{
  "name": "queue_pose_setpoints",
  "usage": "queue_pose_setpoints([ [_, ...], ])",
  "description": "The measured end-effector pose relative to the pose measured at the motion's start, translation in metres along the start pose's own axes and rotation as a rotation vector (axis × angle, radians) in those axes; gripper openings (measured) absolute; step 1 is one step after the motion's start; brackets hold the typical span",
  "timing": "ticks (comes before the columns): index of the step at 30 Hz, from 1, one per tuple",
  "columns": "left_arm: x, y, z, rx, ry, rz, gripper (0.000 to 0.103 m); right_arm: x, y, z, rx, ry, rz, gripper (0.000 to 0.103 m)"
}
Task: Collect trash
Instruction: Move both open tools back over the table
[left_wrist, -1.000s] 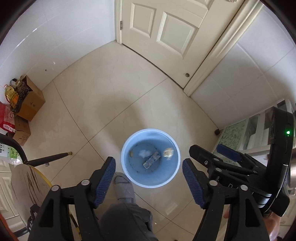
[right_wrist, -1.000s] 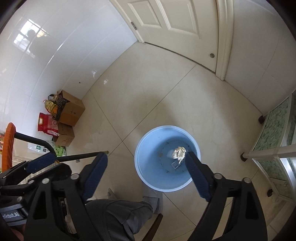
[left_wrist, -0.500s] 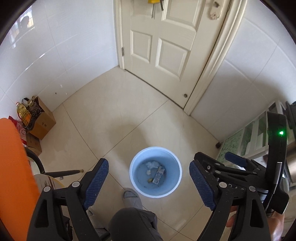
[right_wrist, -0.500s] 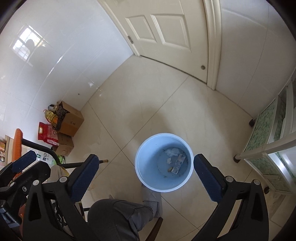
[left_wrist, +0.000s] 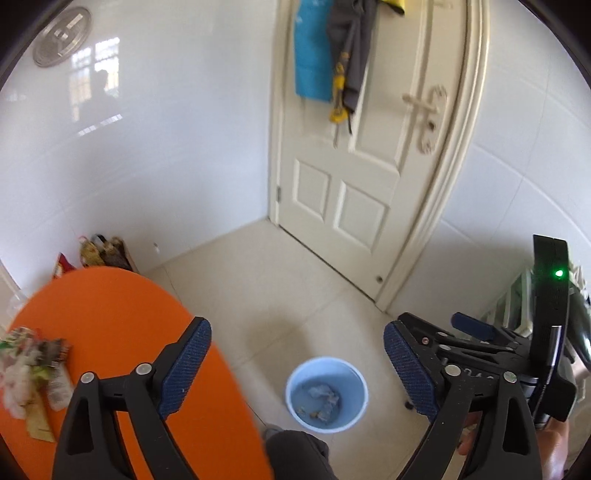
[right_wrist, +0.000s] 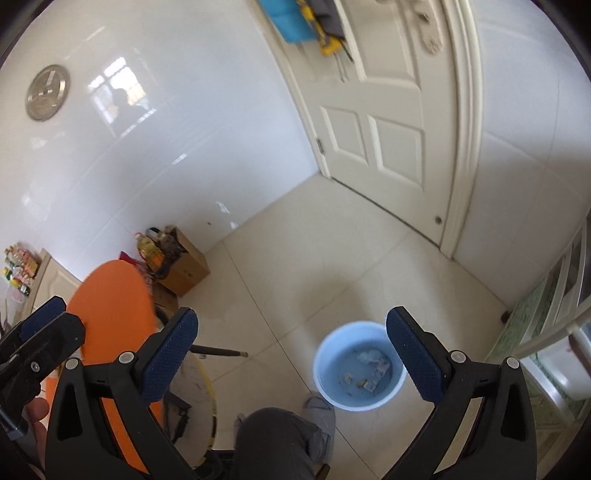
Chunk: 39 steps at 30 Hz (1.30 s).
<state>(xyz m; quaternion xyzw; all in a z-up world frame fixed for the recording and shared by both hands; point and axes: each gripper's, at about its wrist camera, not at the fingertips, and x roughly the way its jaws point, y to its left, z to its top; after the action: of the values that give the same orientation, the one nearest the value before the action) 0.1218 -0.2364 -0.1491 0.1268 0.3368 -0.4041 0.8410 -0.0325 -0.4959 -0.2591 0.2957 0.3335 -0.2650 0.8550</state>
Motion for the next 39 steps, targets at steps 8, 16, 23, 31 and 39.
queue_pose_setpoints([
  [8, -0.138, 0.048, -0.043, -0.053, -0.201, 0.126, 0.099, -0.056, 0.089, 0.003, -0.145, -0.11, 0.093, 0.103],
  [16, -0.255, 0.09, -0.128, -0.145, -0.347, 0.266, 0.101, -0.104, 0.19, -0.019, -0.298, -0.212, 0.202, 0.103],
  [23, -0.329, 0.106, -0.207, -0.246, -0.415, 0.446, 0.102, -0.136, 0.278, -0.052, -0.439, -0.274, 0.313, 0.103],
  [31, -0.366, 0.104, -0.264, -0.364, -0.435, 0.598, 0.102, -0.157, 0.34, -0.09, -0.544, -0.315, 0.367, 0.103],
  [39, -0.367, 0.088, -0.265, -0.418, -0.42, 0.648, 0.102, -0.158, 0.372, -0.103, -0.591, -0.306, 0.403, 0.103],
])
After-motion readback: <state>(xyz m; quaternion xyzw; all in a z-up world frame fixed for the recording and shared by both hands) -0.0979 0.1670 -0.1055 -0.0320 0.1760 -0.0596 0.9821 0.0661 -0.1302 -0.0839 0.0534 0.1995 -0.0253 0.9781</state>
